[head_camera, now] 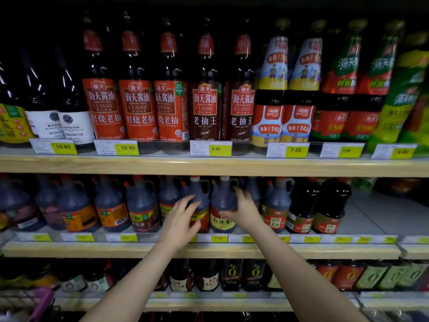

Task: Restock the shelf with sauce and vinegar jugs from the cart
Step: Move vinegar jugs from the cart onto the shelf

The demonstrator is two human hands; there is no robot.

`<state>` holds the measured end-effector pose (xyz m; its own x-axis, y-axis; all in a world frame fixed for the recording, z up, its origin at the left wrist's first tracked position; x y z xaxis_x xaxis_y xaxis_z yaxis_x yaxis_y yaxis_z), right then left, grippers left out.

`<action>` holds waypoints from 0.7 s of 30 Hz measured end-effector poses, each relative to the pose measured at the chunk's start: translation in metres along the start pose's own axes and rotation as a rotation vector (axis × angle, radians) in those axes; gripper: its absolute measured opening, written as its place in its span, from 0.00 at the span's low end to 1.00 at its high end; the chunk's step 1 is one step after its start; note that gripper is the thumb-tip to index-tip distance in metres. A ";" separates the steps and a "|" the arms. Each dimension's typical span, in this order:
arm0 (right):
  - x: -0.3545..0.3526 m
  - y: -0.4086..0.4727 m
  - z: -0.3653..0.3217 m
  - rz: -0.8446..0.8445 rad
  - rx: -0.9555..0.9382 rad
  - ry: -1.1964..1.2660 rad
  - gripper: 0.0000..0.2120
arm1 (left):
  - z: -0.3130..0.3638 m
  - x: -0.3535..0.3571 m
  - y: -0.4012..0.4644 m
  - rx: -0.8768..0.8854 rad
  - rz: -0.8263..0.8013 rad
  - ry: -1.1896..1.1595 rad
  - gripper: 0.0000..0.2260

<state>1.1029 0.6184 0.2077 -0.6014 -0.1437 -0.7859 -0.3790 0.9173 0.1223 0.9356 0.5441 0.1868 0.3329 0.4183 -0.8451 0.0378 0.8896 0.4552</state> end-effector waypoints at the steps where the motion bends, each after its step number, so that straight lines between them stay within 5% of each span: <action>1: -0.004 -0.008 0.002 -0.015 -0.016 0.013 0.42 | 0.006 -0.008 -0.003 -0.015 0.019 -0.006 0.20; 6: 0.003 -0.060 0.009 -0.190 -0.089 0.001 0.33 | 0.042 -0.040 -0.054 -0.090 0.108 -0.110 0.19; 13: 0.071 -0.133 -0.017 -0.646 -0.060 0.017 0.21 | 0.021 -0.038 -0.163 -0.333 -0.201 -0.113 0.22; 18: 0.116 -0.181 -0.065 -0.686 -0.128 0.047 0.24 | -0.005 -0.075 -0.238 -0.479 -0.173 -0.128 0.15; 21: 0.154 -0.213 -0.105 -0.760 -0.159 0.090 0.22 | -0.028 -0.103 -0.297 -0.548 -0.106 -0.144 0.19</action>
<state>1.0172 0.3621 0.1242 -0.1891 -0.7469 -0.6374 -0.8018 0.4922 -0.3389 0.8637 0.2420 0.1303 0.4799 0.3267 -0.8142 -0.4029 0.9065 0.1263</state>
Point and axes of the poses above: each hand's wrist, its own y-axis towards the middle knuckle, its own x-axis out of the palm, z = x × y, the point moved 8 cm from there along y, towards the middle knuckle, and after that the axes turned 5 degrees about -z, right-handed, at the moved point
